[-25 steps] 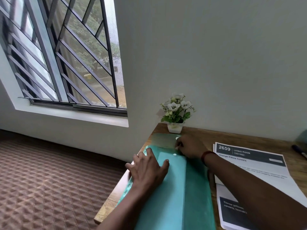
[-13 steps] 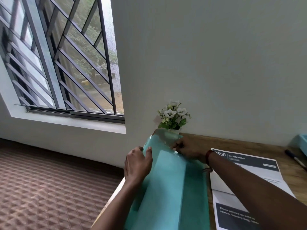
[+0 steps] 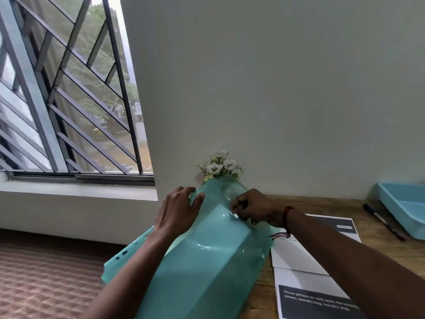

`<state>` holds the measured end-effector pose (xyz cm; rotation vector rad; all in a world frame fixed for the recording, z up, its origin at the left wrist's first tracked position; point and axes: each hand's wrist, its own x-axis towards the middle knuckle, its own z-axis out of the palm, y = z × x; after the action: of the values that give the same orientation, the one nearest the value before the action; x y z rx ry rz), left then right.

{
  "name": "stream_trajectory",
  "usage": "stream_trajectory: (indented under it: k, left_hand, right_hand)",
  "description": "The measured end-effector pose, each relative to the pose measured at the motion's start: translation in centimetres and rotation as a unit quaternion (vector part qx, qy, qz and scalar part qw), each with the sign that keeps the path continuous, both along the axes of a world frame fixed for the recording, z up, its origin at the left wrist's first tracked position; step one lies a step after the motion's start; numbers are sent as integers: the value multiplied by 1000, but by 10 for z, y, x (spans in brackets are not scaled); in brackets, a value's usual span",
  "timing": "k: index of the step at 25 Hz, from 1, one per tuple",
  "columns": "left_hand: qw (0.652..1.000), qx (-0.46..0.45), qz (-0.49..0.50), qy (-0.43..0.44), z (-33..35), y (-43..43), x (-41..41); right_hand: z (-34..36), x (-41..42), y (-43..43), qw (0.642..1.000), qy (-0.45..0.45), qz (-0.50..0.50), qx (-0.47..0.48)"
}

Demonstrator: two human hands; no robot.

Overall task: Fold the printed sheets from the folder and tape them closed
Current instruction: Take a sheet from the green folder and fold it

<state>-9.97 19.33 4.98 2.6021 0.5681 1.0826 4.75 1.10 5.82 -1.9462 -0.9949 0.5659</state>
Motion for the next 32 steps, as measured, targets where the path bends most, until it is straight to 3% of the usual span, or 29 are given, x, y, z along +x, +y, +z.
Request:
stream_trajectory:
  k: [9,13,18,28,32]
  left_hand:
    - [999,5,-28,16,1,-7,4]
    - [999,10,-35,15,1,-7,3]
    - [999,14,-27,18,-3,-8,0]
    - [1000,-12,13,5,-8,-7,-10]
    - [998,-19,52,21,-12,-1,-15]
  right_hand:
    - [1,-5,-16,999,-38,-5,8]
    - [-2,-9,-20,991,-112,-65,46]
    - [-6,-10,-20,965,-234,-107,58]
    - [2,-4,-16,909,-319,-202,174]
    - [8,-3,-24,860,-408,-234,197]
